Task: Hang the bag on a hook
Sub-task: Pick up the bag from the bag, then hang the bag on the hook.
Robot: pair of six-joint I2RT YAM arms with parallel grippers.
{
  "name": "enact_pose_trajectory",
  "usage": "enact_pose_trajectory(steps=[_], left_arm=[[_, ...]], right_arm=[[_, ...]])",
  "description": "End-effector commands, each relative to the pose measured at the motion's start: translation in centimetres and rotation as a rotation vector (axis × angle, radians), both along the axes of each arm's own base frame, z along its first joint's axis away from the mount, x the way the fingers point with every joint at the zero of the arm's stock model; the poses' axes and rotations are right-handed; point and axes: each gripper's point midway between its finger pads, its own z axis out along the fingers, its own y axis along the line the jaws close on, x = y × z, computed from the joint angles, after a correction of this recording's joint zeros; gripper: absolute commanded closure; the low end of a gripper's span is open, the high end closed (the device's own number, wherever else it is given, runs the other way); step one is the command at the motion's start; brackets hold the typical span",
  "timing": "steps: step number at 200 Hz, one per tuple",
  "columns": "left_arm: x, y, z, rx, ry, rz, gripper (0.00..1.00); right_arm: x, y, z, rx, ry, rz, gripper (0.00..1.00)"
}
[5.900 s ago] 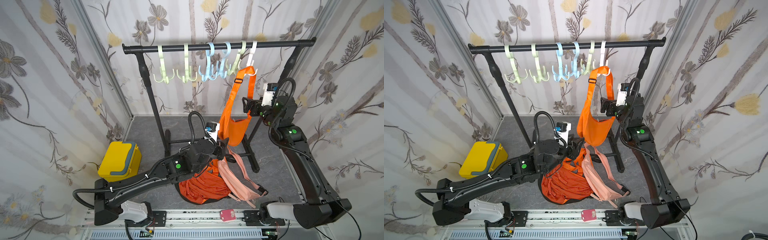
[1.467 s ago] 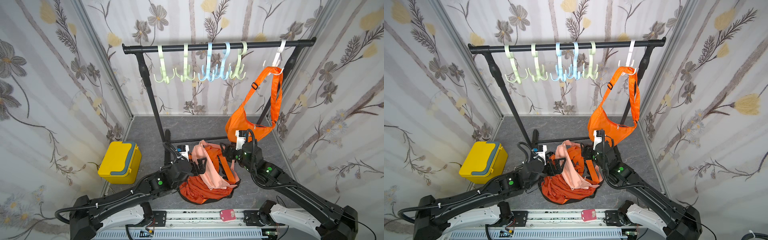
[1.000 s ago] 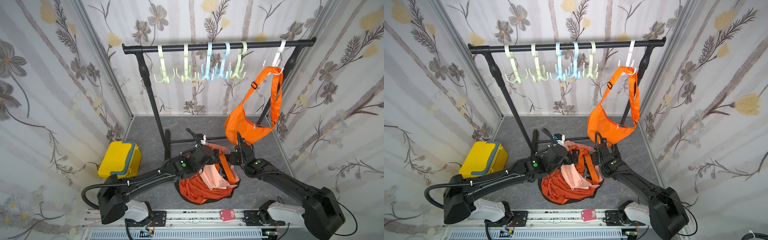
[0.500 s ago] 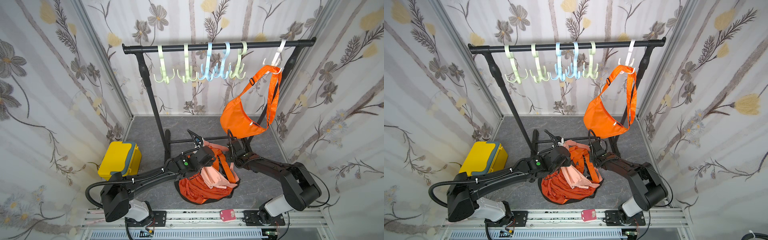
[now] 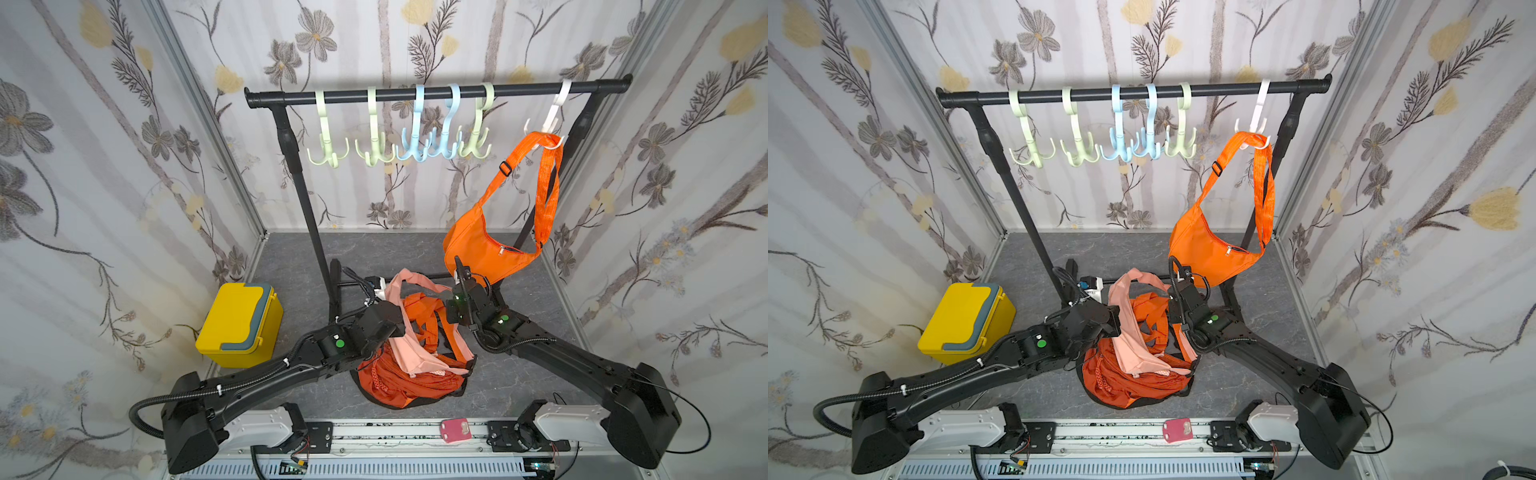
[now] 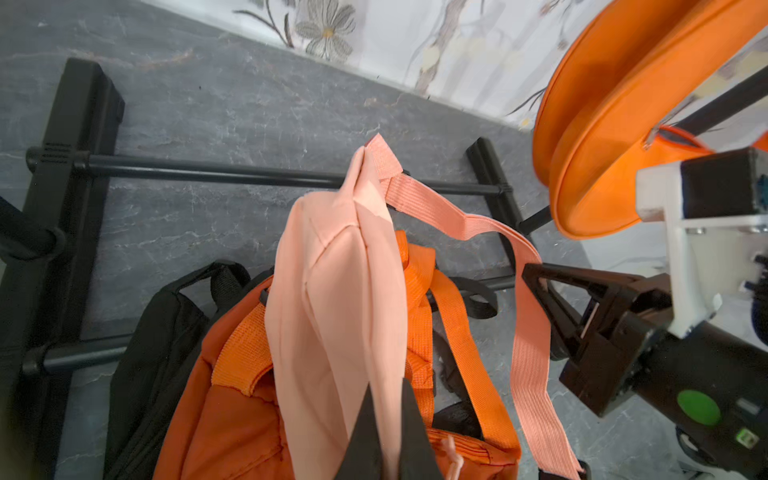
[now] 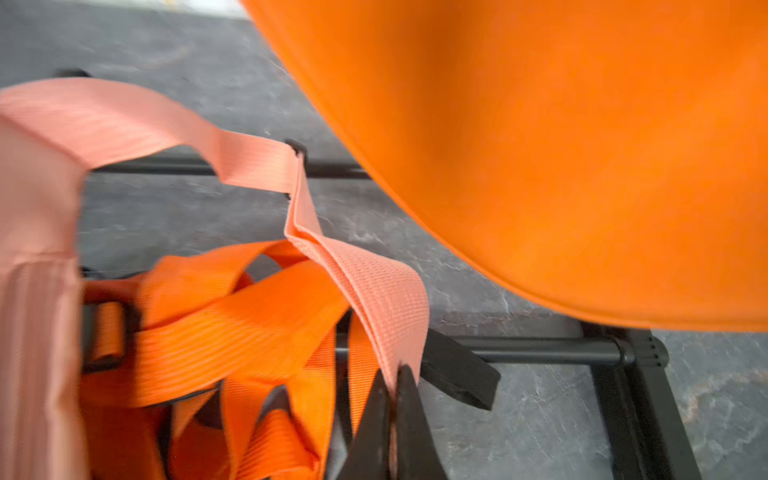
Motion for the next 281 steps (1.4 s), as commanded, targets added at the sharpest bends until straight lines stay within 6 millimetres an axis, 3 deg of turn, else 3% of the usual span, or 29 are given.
enact_pose_trajectory(steps=[1,27,59,104,120,146,188,228,254,281], left_arm=[[0.2,1.5,4.5,-0.119,-0.166,0.033,1.00],[-1.0,3.9,8.0,-0.214,-0.301,0.022,1.00],[-3.4,5.9,12.8,-0.327,-0.477,-0.035,1.00],[-6.8,7.0,20.9,-0.362,-0.726,-0.106,1.00],[-8.0,6.3,23.4,-0.363,-0.812,-0.139,1.00],[-10.4,4.2,26.3,-0.336,-0.945,-0.190,1.00],[-14.0,2.9,28.5,-0.285,-1.121,-0.160,1.00],[-15.0,2.9,28.8,-0.255,-1.189,-0.106,1.00],[-15.0,2.7,28.7,-0.244,-1.191,-0.102,1.00],[-15.0,2.3,28.3,-0.240,-1.187,-0.104,1.00]], right_arm=[[-2.3,1.5,3.3,0.040,-0.084,0.102,1.00],[-5.3,2.5,8.2,0.162,-0.205,0.198,1.00],[-6.6,0.6,15.7,0.254,-0.426,0.197,1.00],[-4.6,-3.5,26.6,0.192,-0.657,0.044,1.00],[-3.6,-5.4,30.6,0.177,-0.730,-0.014,1.00],[-2.9,-6.5,35.3,0.139,-0.816,-0.060,1.00],[-3.1,-8.0,40.8,0.106,-0.926,-0.122,1.00],[-2.5,-8.1,45.3,0.094,-1.011,-0.124,1.00],[-0.6,-7.0,47.0,0.061,-1.020,-0.108,1.00],[1.9,-6.1,47.4,0.023,-1.002,-0.099,1.00]])
